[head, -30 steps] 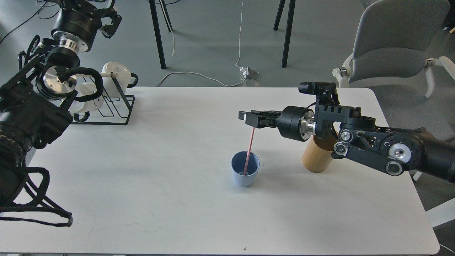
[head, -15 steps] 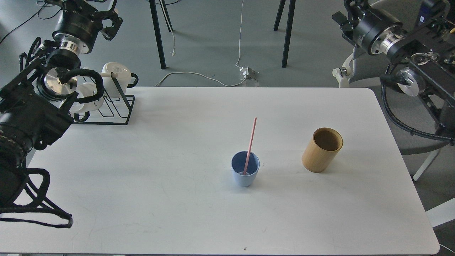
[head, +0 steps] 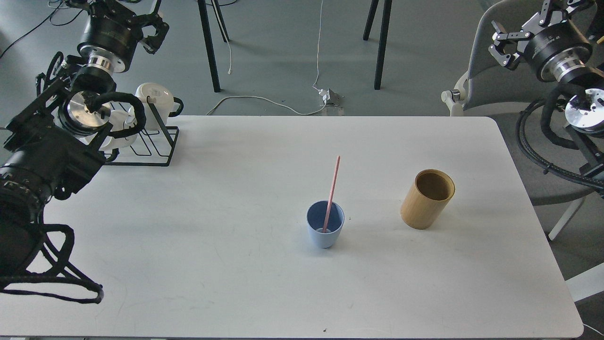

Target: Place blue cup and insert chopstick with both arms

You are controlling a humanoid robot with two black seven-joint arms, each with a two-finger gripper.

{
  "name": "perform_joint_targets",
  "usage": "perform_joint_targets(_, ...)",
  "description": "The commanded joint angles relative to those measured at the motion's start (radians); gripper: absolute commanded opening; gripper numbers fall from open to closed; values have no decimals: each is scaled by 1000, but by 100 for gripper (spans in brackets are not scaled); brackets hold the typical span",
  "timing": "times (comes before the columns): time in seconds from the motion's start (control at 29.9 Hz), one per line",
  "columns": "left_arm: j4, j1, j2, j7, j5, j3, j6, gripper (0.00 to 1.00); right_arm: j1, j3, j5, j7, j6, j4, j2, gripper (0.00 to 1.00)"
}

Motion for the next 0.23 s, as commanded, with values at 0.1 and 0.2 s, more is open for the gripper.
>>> perform_joint_targets(0.1, 2, 19, 4, 0, -1, 5, 0, 100, -43, 97, 29, -1, 49, -54, 52, 100)
perform_joint_targets(0.2, 2, 31, 4, 0, -1, 5, 0, 100, -42, 88, 26, 2, 52, -50, 52, 100)
